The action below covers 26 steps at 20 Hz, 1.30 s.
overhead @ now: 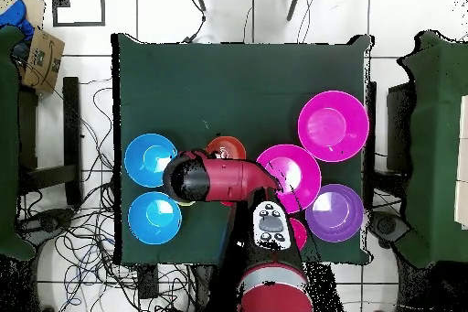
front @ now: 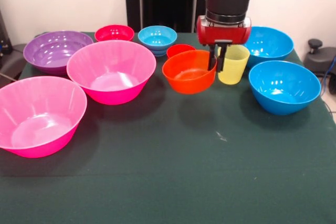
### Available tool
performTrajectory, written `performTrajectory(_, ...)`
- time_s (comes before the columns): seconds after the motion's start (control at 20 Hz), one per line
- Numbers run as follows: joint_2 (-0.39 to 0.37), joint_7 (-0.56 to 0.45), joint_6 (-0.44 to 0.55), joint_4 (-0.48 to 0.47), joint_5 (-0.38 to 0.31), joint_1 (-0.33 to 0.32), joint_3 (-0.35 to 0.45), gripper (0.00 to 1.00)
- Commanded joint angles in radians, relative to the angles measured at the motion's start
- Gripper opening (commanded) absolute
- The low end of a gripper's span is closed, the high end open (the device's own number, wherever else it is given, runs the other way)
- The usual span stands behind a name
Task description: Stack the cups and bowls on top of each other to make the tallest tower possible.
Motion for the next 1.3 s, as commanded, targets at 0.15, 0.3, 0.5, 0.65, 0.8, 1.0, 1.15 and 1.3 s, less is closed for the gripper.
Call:
performTrajectory(0.15,0.098,0.026,0.08,-0.152,-0.021,-0.032,0.092,0.0)
performTrajectory(0.3,0.131,0.023,0.074,-0.188,-0.026,-0.036,0.088,0.0)
performTrajectory(0.5,0.169,0.03,0.085,-0.232,-0.021,-0.023,0.086,0.0)
performTrajectory(0.65,0.182,0.041,0.106,-0.263,-0.014,-0.005,0.075,0.0)
performTrajectory(0.8,0.197,0.046,0.094,-0.273,-0.018,-0.001,0.068,0.0)
performTrajectory(1.0,0.227,0.03,0.083,-0.275,-0.045,-0.008,0.048,0.0)
performTrajectory(1.15,0.25,0.018,0.068,-0.271,-0.065,-0.015,0.038,0.0)
performTrajectory(1.3,0.25,0.015,0.062,-0.263,-0.072,-0.019,0.031,0.0)
